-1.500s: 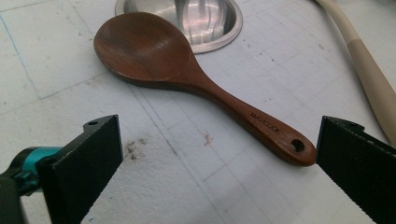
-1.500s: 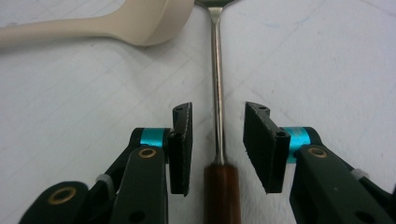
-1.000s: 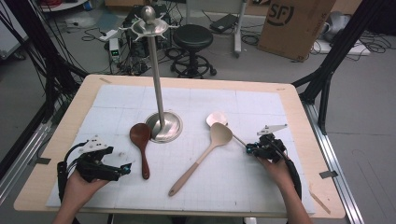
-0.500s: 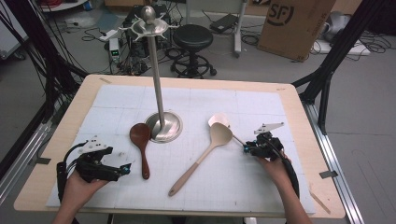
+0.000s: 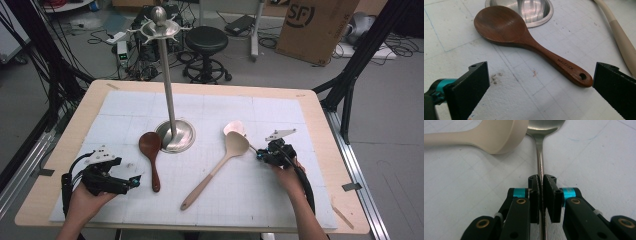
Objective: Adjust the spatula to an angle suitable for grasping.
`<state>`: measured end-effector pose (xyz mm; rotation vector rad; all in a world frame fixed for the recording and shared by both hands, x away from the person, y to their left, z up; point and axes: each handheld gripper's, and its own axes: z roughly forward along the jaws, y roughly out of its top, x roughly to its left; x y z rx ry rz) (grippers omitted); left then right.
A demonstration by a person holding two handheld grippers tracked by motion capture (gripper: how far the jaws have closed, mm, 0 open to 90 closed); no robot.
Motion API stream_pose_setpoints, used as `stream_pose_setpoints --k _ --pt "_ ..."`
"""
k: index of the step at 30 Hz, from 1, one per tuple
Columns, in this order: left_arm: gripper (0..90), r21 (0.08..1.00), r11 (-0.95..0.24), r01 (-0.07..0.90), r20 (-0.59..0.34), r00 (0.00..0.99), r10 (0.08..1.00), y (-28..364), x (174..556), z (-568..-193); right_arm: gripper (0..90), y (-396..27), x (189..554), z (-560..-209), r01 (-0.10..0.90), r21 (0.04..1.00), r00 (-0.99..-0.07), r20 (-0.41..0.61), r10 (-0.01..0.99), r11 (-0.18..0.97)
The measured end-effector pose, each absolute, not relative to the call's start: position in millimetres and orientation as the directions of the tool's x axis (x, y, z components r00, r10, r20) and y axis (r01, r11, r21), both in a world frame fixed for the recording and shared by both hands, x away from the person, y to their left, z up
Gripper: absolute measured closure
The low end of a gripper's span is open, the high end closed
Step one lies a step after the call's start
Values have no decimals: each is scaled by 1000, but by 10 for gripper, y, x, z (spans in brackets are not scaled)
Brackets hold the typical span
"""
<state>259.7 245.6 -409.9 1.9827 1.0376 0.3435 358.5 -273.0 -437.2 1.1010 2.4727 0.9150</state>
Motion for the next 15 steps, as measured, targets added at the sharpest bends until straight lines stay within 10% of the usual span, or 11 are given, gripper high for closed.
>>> stream_pose_setpoints --k 15 --pt "17 786 -297 542 -131 616 777 2466 2604 -4099 840 -2773 3587 -4320 562 663 -667 9 745 495"
